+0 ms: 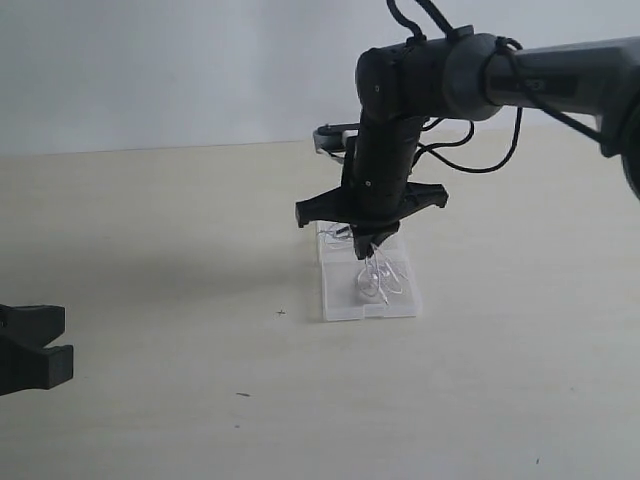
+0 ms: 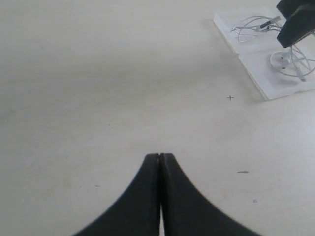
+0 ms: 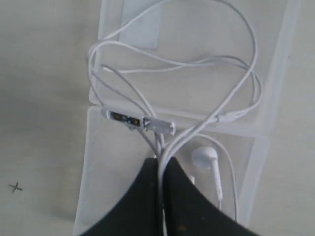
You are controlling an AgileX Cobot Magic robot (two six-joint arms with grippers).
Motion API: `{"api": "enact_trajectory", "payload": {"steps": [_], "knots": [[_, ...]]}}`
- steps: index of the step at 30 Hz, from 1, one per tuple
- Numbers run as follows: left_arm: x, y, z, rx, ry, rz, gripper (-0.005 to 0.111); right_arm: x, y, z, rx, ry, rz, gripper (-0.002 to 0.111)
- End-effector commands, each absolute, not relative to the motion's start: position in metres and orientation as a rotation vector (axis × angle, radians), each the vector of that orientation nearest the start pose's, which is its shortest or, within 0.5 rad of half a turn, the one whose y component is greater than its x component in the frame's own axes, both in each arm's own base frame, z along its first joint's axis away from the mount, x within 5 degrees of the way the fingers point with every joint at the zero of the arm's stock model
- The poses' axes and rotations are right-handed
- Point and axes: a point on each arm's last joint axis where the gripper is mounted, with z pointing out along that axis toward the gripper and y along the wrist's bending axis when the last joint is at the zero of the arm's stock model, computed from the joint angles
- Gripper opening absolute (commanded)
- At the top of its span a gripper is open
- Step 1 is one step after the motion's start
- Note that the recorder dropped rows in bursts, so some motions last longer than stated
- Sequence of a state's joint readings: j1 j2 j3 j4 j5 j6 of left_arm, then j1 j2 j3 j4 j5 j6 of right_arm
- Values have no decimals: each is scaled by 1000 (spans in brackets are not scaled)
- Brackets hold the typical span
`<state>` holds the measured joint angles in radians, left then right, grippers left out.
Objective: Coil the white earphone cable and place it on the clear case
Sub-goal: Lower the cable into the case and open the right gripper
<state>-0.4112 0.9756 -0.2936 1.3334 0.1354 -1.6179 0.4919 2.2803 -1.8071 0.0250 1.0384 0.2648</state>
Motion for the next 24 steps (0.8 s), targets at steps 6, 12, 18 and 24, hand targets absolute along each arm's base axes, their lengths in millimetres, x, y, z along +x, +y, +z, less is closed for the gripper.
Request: {"api": "enact_trajectory", "payload": {"steps": [6, 12, 18, 24], "knots": [[157, -55, 203, 54, 2202, -262, 0, 426, 228, 144, -336, 3006, 107, 6], [157, -55, 203, 54, 2202, -262, 0, 427, 231, 170, -333, 3026, 119, 47], [157, -55, 203, 54, 2202, -262, 0, 432, 235, 193, -319, 2960, 178, 68], [157, -55, 203, 54, 2202, -262, 0, 433, 228, 207, -285, 2919, 116, 68]]}}
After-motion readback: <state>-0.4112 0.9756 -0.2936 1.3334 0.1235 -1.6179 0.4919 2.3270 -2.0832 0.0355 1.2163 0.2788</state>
